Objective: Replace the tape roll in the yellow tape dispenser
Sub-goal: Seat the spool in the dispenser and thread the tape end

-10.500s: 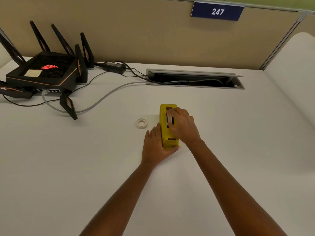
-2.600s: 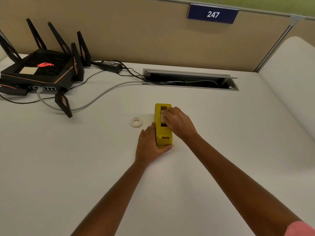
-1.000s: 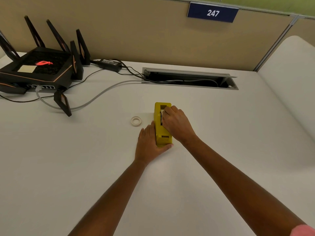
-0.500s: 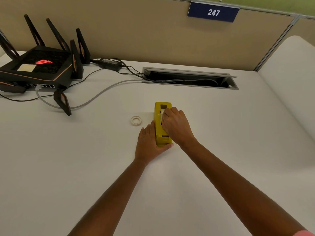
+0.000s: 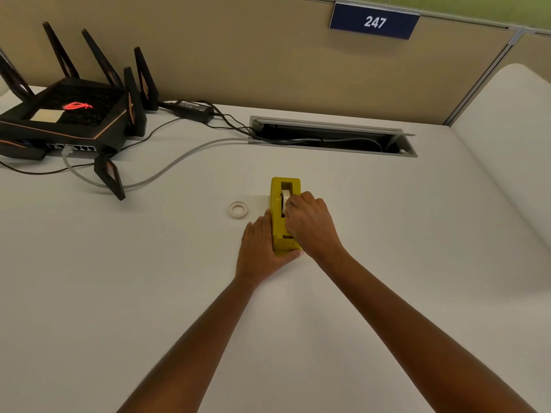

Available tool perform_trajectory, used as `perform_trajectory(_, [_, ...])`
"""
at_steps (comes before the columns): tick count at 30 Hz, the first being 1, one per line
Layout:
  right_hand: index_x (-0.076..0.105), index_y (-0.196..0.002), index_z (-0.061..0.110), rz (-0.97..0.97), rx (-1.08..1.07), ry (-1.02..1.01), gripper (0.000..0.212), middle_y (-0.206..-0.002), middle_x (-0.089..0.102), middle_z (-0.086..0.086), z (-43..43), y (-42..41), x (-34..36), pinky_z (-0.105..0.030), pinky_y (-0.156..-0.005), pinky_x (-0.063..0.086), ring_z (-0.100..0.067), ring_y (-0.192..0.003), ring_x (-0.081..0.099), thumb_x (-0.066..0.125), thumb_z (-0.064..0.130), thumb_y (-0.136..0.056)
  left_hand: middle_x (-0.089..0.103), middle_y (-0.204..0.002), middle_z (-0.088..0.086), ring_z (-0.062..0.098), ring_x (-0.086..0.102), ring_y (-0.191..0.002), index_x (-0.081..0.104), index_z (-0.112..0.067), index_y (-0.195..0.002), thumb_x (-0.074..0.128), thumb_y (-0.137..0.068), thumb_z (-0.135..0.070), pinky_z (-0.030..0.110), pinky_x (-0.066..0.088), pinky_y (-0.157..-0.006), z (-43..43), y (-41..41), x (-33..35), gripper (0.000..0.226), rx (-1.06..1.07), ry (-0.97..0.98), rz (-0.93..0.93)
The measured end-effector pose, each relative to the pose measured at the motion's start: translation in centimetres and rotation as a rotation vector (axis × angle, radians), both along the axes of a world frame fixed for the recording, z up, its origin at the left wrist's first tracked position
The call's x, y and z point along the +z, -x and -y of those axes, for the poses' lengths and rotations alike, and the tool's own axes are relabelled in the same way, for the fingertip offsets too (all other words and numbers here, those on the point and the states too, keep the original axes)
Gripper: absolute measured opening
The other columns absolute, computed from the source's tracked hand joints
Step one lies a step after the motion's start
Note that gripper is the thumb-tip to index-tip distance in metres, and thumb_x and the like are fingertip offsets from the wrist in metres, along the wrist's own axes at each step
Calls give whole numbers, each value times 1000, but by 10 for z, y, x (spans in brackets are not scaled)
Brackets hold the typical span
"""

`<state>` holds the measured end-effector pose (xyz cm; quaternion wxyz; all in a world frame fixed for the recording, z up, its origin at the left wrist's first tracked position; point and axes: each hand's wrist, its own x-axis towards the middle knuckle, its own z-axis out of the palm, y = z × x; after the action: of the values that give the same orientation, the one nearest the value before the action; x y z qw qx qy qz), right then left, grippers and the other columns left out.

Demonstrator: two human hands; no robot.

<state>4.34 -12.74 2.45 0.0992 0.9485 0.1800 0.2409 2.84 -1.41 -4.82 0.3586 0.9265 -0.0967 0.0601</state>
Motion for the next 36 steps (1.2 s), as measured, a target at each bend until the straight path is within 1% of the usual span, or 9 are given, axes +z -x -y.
perform_trajectory(5, [65, -59, 18, -29, -35, 33, 17, -64, 69, 4, 1, 2, 4, -22, -45, 45, -14, -59, 62, 81, 21, -57, 57, -124, 4, 21, 54, -113, 32, -14, -135, 43, -56, -87, 47, 40, -102, -1, -3, -3, 108, -12, 7, -13])
perform_trajectory(12, [64, -58, 19, -70, -52, 78, 16, -62, 69, 6, 2, 9, 8, -20, -45, 43, -13, -59, 63, 80, 22, -59, 57, -124, 7, 24, 55, -112, 31, -12, -136, 35, -54, -90, 45, 39, -104, -1, 0, -1, 113, -2, 20, 7])
perform_trajectory(17, [63, -57, 20, -101, -70, 80, 15, -60, 69, 7, 1, 13, 11, -20, -45, 42, -14, -59, 63, 78, 20, -59, 58, -123, 8, 25, 55, -111, 32, -11, -136, 48, -56, -80, 45, 41, -103, -1, -1, -1, 107, 0, 10, 26])
perform_trajectory(22, [64, -56, 17, -100, -70, 79, 15, -57, 68, 3, 4, 16, 18, -20, -44, 43, -15, -57, 63, 78, 20, -60, 58, -123, 8, 24, 55, -109, 33, -11, -135, 34, -53, -91, 42, 41, -101, -1, 0, -1, 114, 3, 14, 34])
perform_trajectory(26, [62, -53, 18, -112, -76, 34, 19, -53, 65, 4, 1, 20, 21, -20, -42, 40, -14, -52, 59, 80, 19, -56, 60, -120, 8, 25, 57, -107, 34, -10, -134, 47, -55, -82, 42, 44, -99, 0, -2, -3, 108, 17, 5, 34])
perform_trajectory(30, [63, -55, 14, -159, -92, -52, 22, -51, 64, 0, 4, 25, 17, -20, -42, 42, -16, -47, 58, 85, 17, -53, 61, -119, 8, 24, 58, -106, 35, -11, -133, 49, -57, -78, 41, 44, -98, -1, -4, -2, 103, 16, 38, 35])
perform_trajectory(33, [65, -66, 6, -235, -118, -177, 13, -62, 69, -10, 8, 27, 18, -28, -48, 48, -24, -55, 61, 78, 9, -67, 58, -123, 8, 24, 56, -109, 34, -11, -135, 48, -57, -78, 42, 43, -100, 0, -3, -2, 104, 17, 41, 42])
perform_trajectory(34, [65, -75, 4, -260, -123, -202, 7, -71, 70, -12, 9, 28, 19, -32, -55, 49, -27, -63, 62, 70, 8, -76, 58, -124, 8, 24, 55, -110, 33, -11, -135, 48, -57, -78, 43, 43, -100, -1, -3, -2, 104, 16, 41, 43])
perform_trajectory(36, [61, -98, 3, -344, -139, -222, 17, -98, 68, -14, 9, 27, 21, -38, -74, 48, -30, -88, 61, 48, 12, -92, 58, -123, 8, 24, 56, -110, 33, -11, -135, 48, -57, -78, 43, 43, -100, -1, -3, -2, 104, 15, 43, 43])
